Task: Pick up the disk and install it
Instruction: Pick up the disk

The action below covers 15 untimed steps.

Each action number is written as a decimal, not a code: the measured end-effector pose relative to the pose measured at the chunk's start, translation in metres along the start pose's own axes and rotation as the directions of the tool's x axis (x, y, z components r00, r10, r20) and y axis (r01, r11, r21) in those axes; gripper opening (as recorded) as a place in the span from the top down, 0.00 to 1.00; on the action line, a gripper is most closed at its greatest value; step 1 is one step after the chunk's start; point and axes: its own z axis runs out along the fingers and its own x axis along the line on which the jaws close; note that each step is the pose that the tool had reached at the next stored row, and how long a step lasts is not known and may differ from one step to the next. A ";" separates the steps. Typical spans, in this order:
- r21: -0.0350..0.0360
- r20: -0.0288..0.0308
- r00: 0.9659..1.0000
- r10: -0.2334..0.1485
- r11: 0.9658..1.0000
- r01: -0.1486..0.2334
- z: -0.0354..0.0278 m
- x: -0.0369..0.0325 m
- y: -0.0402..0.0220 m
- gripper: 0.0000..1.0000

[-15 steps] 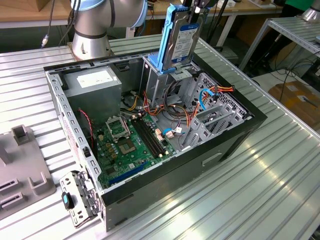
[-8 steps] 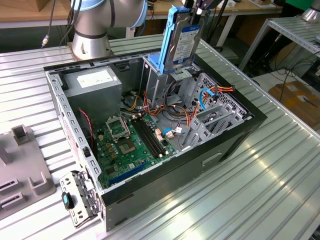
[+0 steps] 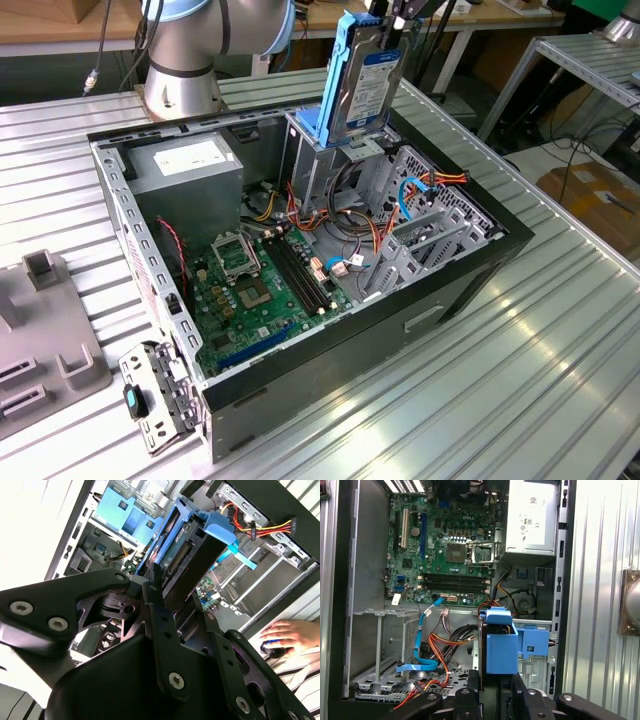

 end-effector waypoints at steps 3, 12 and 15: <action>0.000 0.000 1.000 0.000 1.000 0.000 0.0000 0.0003 0.0000 0.65; 0.000 0.000 1.000 0.000 1.000 0.000 0.0000 0.0130 0.0008 0.65; 0.000 0.000 1.000 0.000 1.000 0.000 -0.0001 0.0187 0.0011 0.65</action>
